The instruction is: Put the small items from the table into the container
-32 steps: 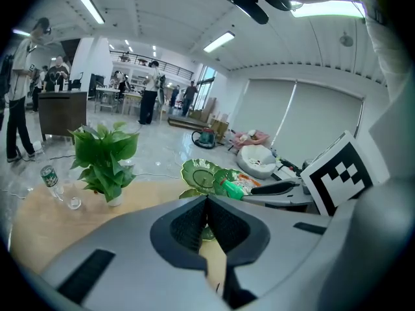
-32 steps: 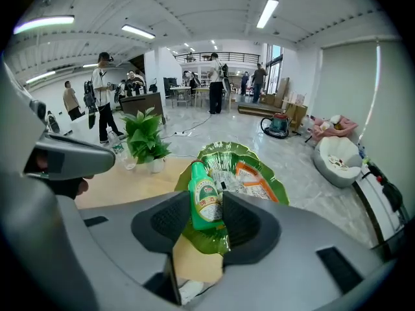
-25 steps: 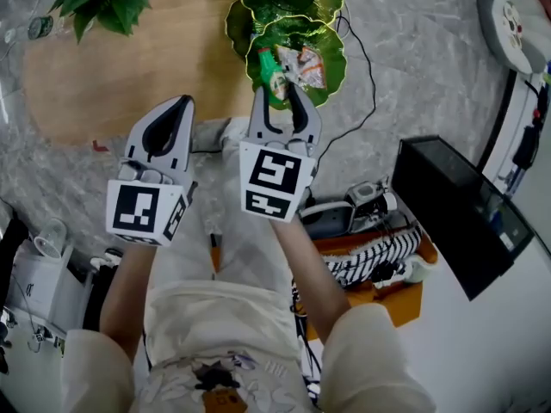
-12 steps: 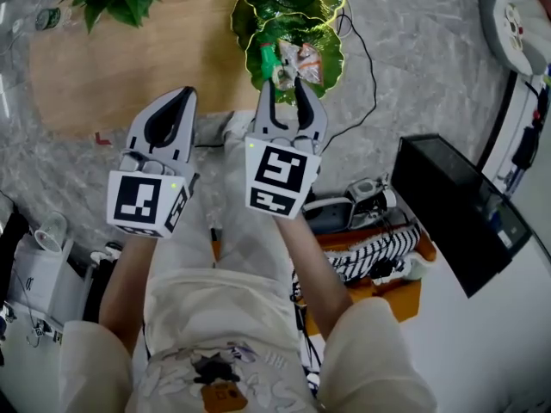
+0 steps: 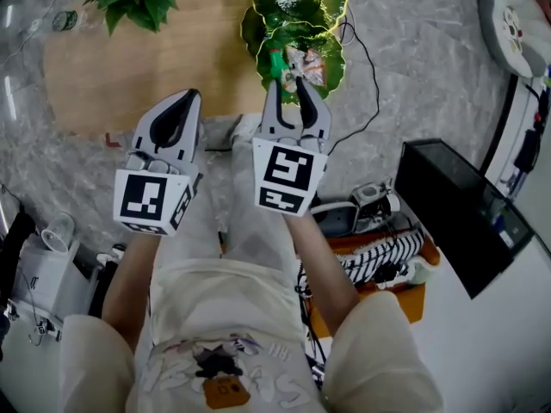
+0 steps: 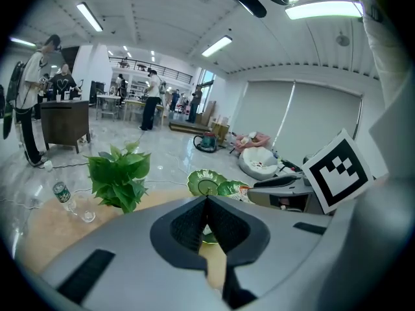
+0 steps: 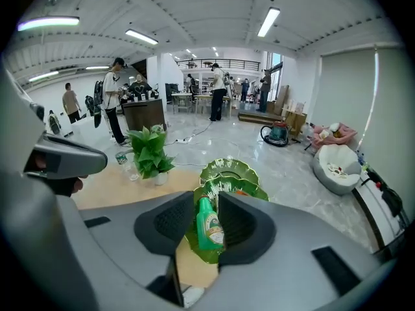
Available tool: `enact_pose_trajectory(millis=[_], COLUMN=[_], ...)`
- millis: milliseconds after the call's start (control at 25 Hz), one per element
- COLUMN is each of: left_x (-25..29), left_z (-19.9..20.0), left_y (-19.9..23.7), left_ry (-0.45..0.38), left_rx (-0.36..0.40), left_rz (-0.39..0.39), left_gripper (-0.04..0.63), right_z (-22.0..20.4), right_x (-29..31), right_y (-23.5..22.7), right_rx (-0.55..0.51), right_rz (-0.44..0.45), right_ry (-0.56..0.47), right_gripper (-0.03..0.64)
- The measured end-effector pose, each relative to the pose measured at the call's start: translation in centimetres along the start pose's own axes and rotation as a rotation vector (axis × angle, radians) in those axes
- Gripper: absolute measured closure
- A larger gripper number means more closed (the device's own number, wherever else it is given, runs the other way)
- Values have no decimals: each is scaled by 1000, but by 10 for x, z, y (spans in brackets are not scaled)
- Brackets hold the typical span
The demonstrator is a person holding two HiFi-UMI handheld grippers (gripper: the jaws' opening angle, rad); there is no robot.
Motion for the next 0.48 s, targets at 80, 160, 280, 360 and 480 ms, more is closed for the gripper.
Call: enact_pose_trajectory(millis=[80,160,280,360,480], left_x=[-6,-13,-24,-32,-47], left_z=[4,9,19,25,34], left_y=[-1,-1,2,4,1], left_ry=[0,-5,-19,-30,-40], left_rx=[7,13,20,29,36], left_rz=[6,10,14,16,15], left_gripper=[586,586,586,586,586], right_z=[5,11,21,27,37], right_x=[-6,-13,-21,-26,-40], right_y=[4,8,16,22,30], right_rx=[-10,-18,-11,12,20], right_rz=[19,32,59,87,117], right_ry=[-13,-28,-50,-56,-70], right_gripper=[517,551,594,609,611])
Point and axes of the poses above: the fingertips, and each gripper's own axes: x forward along the fingers, y to its left, z out of its top, the point moved 3 cm from there along -x, backward along the fingers, and after that the axes turned 10 degrees about y, right-handed, at the moved point
